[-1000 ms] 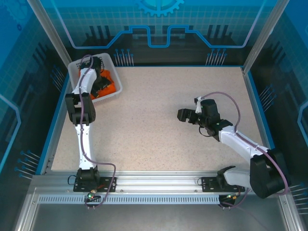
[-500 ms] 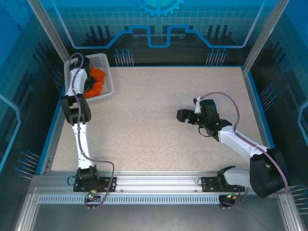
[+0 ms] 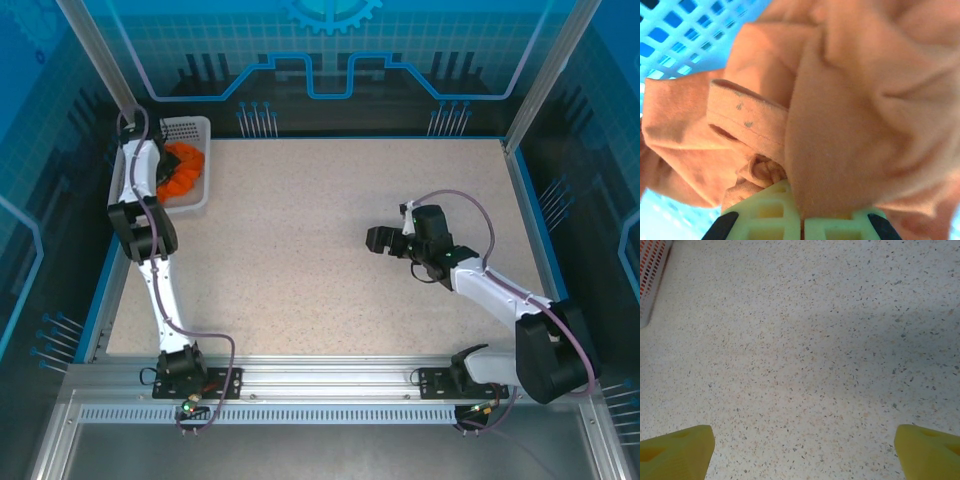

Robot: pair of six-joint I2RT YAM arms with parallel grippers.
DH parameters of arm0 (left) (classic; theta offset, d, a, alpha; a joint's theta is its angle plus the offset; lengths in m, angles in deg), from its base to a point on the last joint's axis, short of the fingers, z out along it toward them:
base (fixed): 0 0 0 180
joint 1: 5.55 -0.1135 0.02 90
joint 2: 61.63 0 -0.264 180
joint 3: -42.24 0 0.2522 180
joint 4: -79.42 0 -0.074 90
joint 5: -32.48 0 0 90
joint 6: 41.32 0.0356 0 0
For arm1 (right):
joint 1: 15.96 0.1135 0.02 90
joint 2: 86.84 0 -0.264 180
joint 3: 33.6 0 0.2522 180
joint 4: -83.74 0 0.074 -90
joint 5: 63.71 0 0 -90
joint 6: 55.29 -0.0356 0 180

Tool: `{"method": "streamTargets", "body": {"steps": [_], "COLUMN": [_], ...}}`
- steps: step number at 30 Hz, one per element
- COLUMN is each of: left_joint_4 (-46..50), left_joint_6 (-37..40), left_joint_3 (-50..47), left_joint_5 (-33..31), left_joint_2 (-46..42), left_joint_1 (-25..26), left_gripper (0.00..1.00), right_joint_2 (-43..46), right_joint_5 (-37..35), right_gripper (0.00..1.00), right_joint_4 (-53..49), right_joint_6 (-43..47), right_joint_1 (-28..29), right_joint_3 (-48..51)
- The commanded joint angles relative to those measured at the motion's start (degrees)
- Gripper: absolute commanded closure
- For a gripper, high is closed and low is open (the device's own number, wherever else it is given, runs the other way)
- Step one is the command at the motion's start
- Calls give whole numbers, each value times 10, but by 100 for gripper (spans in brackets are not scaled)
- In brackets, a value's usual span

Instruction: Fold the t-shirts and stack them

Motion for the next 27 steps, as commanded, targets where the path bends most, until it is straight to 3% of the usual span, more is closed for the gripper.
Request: {"method": "streamTargets", "body": {"steps": [1,6,9,12,16,20,23,27], "left_joint_4": [-42,-82,-160,-213,-265,-326,-328,-277], "left_joint_6": [7,29,83,143,237,306,297,216], "left_joint_3": [4,-12,-38,-6,80,85,81,28], "left_joint_5": [-24,-123,-190,-224,-228,-220,-195,-165], "left_joint_2": [-115,-228,-314,-367,-399,-439,-452,-454], "left_joint_1": [48,94,141,196,302,423,489,502], "left_gripper": [100,100,100,100,100,100,100,100], "right_joint_2": [7,18,23,32,41,65,95,139], "right_joint_5": [4,9,0,-13,-29,-43,-48,-61], "right_gripper": [6,6,6,6,6,6,6,6], "right_joint_4": [1,-15,-51,-81,-126,-166,-183,-217], "right_joint_6": [4,5,9,12,14,17,18,15], "right_joint_1": [14,30,43,51,57,64,66,66], "right_joint_3": [-19,-33,-64,-97,-151,-185,-198,-211]}}
